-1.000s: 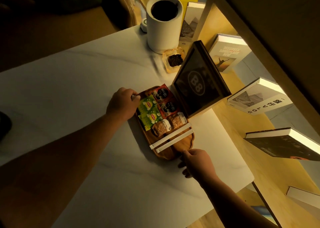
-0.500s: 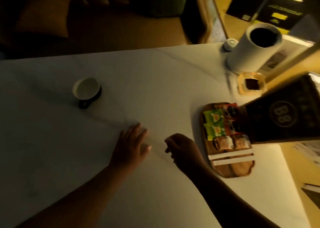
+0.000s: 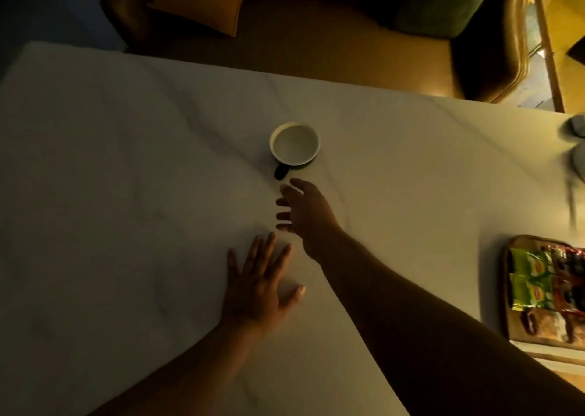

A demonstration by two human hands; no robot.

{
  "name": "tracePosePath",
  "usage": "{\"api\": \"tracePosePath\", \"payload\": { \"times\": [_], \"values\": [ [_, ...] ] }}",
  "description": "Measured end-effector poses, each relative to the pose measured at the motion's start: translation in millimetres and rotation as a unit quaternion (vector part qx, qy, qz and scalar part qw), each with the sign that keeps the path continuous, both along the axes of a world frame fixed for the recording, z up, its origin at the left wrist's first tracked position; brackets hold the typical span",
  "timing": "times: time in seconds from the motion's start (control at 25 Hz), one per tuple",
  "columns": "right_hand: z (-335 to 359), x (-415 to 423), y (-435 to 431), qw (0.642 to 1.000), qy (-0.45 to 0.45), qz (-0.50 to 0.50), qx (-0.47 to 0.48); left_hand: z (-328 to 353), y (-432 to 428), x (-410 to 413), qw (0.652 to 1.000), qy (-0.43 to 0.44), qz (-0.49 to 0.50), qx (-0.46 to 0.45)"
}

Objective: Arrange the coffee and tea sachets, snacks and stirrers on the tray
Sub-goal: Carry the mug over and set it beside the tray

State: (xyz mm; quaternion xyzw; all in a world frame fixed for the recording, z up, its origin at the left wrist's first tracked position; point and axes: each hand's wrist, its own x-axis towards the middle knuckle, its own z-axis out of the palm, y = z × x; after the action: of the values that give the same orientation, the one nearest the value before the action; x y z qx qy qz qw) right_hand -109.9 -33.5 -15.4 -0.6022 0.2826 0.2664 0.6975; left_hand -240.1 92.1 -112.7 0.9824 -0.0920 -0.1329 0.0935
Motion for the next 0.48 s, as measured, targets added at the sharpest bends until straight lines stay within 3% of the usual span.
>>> {"api": "tracePosePath", "payload": {
  "times": [0.28, 0.48],
  "values": [
    [-17, 37, 37, 0.990, 0.067, -0.112, 0.054, -4, 4, 0, 0.999, -0.024, -0.009, -0.029],
    [-25, 46, 52, 0.981, 0.092, -0.140, 0.097, -4, 6, -1, 0.999, -0.018, -0.026, -0.023]
  ]
}}
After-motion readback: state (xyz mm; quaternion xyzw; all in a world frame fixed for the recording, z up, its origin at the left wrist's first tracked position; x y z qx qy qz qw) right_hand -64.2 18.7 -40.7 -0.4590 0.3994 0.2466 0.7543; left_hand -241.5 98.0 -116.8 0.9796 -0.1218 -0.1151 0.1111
